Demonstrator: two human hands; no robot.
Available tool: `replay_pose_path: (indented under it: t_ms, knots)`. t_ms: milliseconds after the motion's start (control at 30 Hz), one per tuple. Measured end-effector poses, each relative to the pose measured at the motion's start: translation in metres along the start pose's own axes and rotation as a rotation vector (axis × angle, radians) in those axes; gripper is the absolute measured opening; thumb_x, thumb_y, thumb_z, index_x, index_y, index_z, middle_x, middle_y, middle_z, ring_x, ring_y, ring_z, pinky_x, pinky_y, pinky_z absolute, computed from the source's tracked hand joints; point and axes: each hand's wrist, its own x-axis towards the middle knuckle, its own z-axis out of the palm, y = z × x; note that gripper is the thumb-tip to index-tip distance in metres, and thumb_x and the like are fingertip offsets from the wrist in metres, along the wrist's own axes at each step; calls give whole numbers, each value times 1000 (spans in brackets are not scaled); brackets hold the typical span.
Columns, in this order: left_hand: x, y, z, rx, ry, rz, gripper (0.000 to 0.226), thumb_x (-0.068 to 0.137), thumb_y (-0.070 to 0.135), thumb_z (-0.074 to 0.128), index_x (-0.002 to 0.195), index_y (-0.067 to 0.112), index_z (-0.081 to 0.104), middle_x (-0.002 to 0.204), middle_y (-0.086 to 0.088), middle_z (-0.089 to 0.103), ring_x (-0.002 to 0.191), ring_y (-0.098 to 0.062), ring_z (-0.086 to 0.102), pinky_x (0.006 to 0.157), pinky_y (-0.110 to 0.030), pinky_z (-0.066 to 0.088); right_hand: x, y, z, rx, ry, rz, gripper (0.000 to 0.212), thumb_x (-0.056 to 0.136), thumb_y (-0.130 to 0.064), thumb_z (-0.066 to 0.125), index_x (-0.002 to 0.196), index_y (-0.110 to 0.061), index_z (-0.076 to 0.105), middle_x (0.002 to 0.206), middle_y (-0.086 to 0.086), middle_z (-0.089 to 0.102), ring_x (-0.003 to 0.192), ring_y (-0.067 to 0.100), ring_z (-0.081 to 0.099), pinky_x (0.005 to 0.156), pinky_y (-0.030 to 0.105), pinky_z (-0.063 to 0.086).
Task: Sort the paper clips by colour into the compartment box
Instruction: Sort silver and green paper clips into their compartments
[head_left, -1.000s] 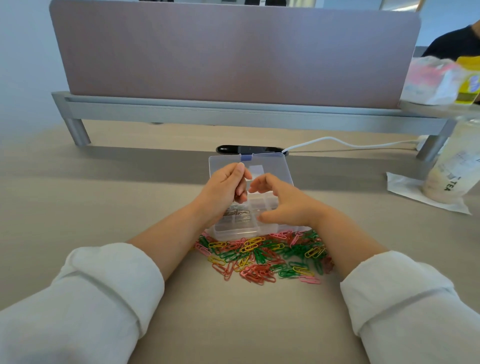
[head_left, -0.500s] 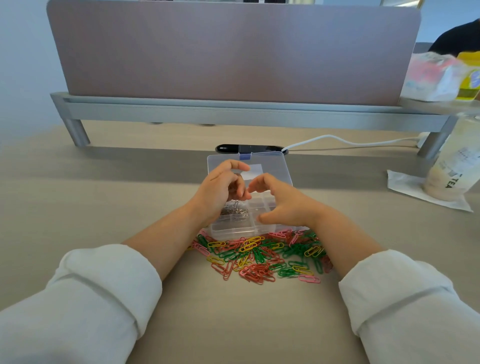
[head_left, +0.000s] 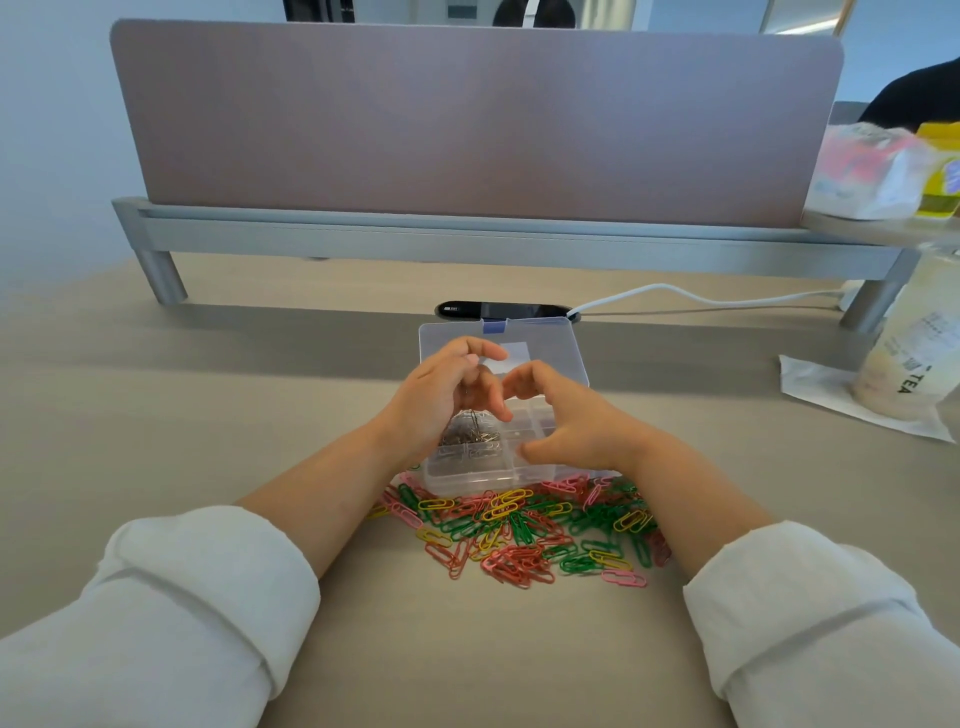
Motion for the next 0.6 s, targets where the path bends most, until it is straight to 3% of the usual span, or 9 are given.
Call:
replay_pose_path:
  t_ms: [200,367,467,533,600]
  knots:
    - [-2,3,0,7,-2,-16,41,88,-11,20,102,13,51,72,-7,57,61,-16,62,65,-20,49,-1,-1,0,6,2,0,56,75,-4,67,123,-18,41,116,-9,46,114,4,41,87,14,33]
    - [-2,2,-2,69,-25,-38,48,81,-18,25,100,18,51,77,-2,60,70,-10,64,66,-23,43,-2,-2,0,-2,2,-1,57,76,-5,66,125,-18,40,116,-9,46,114,5,42,90,17,31]
    - [-2,1,-4,55,-56,-41,32,93,2,25,98,19,52,72,3,65,71,-10,62,68,-27,39,-2,-1,-1,9,3,5,56,76,-5,67,124,-17,41,116,-11,47,115,5,42,91,17,31]
    - [-2,1,-5,42,-89,-48,29,90,21,25,98,20,53,71,2,68,70,-11,61,69,-30,36,-1,-1,0,13,2,3,56,75,-5,67,123,-17,41,117,-10,48,116,7,43,92,18,32]
    - [-2,1,-6,59,-79,-46,31,86,23,26,98,20,54,71,2,68,71,-11,60,68,-31,35,-1,-1,0,11,0,0,56,75,-5,67,123,-17,41,118,-9,48,117,7,43,92,18,32]
